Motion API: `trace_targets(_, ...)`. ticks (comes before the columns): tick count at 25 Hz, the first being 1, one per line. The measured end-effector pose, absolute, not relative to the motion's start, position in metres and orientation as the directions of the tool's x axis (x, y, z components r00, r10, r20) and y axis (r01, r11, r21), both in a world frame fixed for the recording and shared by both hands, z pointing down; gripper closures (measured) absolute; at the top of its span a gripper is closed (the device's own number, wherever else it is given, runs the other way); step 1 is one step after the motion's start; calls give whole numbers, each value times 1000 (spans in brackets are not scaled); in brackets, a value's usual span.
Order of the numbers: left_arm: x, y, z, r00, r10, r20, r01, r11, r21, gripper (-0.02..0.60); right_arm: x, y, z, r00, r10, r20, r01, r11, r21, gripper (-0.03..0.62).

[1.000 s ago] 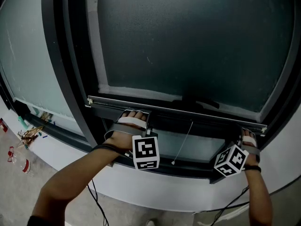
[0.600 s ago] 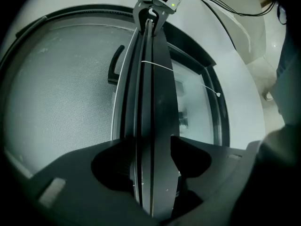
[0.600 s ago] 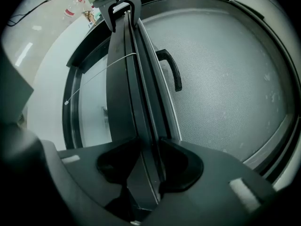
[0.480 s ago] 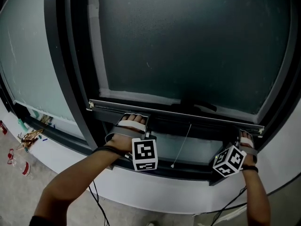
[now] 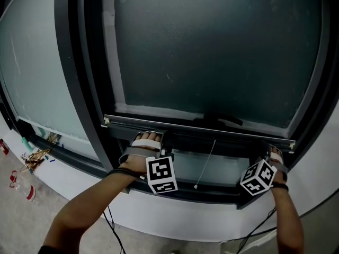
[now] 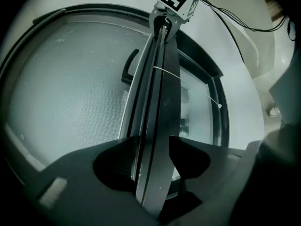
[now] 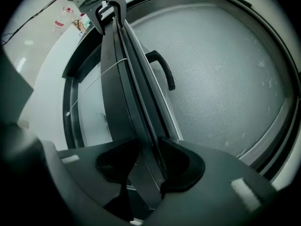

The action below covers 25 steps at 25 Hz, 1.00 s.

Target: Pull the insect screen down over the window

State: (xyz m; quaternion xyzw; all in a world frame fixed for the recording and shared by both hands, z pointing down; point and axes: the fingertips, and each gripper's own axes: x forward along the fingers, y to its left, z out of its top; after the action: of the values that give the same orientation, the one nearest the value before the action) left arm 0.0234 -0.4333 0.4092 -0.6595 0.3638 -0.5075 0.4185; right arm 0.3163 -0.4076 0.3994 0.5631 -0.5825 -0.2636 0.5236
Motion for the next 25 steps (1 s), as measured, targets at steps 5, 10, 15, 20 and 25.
trace_targets(5,28,-408,396,281,-893,352,-169,-407,-898,358,306,-396,388,156,-948,278,-422,191,886,432)
trace_targets(10,39,-376,389,355,-872,336,-267,-439,-858,385,277,-375,371,85,-967,240,-511,164,844,478)
trace_targets(15,45,-339,378,433,-846,311,-402,-490,-773,453,233,-341,362,-8,-976,216,-613,175,770,513)
trace_targets(20,46,-298,366,509,-814,280,-543,-556,-629,486,183,-297,355,-118,-976,182,-721,210,660,532)
trace_targets(25,40,-251,364,567,-787,243,-632,-605,-484,509,136,-248,354,-190,-972,137,-779,234,581,530)
